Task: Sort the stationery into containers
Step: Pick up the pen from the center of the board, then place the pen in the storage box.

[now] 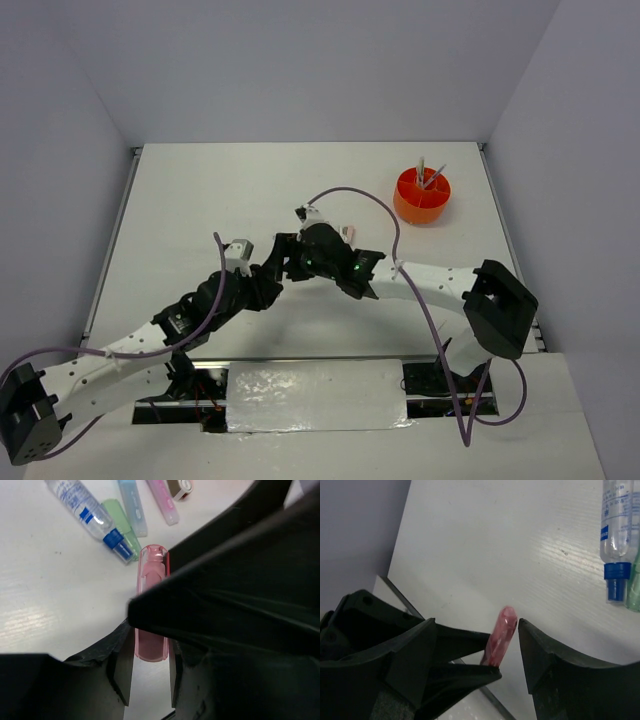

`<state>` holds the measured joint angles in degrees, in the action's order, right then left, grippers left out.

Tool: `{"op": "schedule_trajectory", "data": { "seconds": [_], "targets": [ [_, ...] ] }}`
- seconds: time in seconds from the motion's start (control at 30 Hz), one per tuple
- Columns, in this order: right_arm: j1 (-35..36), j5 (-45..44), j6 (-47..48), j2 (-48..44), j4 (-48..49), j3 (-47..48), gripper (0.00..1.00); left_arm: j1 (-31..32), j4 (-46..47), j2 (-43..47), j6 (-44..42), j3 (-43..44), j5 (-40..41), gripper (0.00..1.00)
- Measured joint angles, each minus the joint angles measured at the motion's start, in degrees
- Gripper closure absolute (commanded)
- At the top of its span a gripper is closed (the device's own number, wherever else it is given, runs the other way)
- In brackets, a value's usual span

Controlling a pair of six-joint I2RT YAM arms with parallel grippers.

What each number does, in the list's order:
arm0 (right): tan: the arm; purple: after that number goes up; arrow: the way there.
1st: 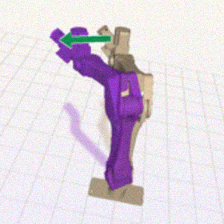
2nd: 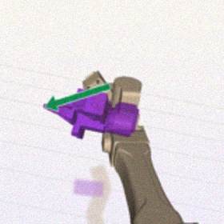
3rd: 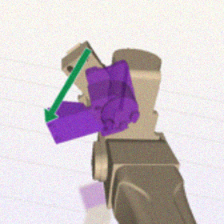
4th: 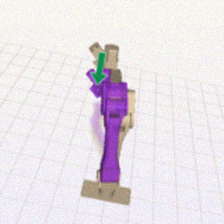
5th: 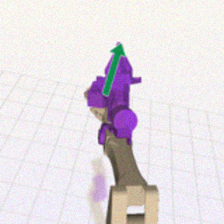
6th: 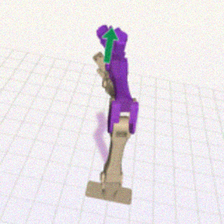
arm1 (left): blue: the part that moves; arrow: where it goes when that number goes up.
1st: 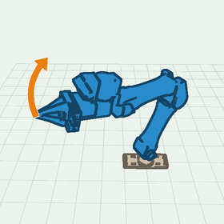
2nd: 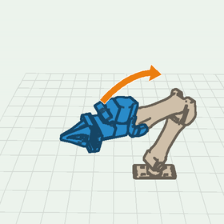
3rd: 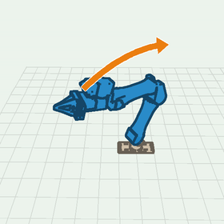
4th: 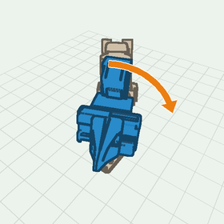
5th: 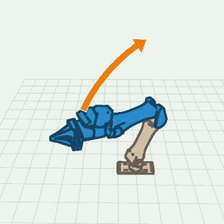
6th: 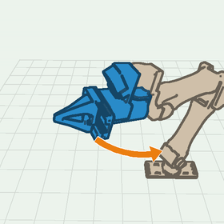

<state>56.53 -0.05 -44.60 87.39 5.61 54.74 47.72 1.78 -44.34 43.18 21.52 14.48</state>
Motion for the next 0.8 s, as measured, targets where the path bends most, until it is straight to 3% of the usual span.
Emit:
{"op": "schedule_trajectory", "data": {
  "seconds": [0.17, 0.27, 0.33, 0.37, 0.43, 0.47, 0.63, 0.8],
  "targets": [
    [0.98, -1.95, -1.62, 2.14, 0.66, 2.23, 0.36, 0.07, 0.02, 3.5, -2.08, -0.07, -0.31, 0.97],
    [1.29, -2.43, -2.08, 2.49, 0.59, 2.25, 0.56, 0.07, 0.76, 4.5, -2.64, -0.24, -0.96, 0.91],
    [1.46, -3.37, -1.66, 2.58, 0.31, 2.25, 0.87, 0.07, 1.11, 4.98, -2.71, -0.33, -1.11, 0.82],
    [1.44, -4.07, -1.53, 2.58, -0.04, 2.25, 1.0, 0.07, 1.2, 5.18, -2.71, -0.39, -1.11, 0.58],
    [1.36, -4.35, -1.95, 2.58, -0.2, 2.34, 1.0, 0.07, 1.25, 5.33, -2.89, -0.5, -0.9, 0.14],
    [1.4, -4.46, -1.6, 2.51, -0.24, 2.34, 1.0, 0.09, 1.18, 5.33, -3.08, -0.5, -0.81, 0.01],
    [-2.6, -1.55, 5.64, -1.77, 2.58, -1.9, 1.0, 0.13, -5.77, 3.98, -1.88, 2.82, 1.53, 0.01],
    [-22.99, 0.9, 17.42, -14.99, 7.87, -10.95, 1.0, 0.13, -16.9, 1.88, 0.57, 10.78, 5.97, 0.01]
  ]
}}
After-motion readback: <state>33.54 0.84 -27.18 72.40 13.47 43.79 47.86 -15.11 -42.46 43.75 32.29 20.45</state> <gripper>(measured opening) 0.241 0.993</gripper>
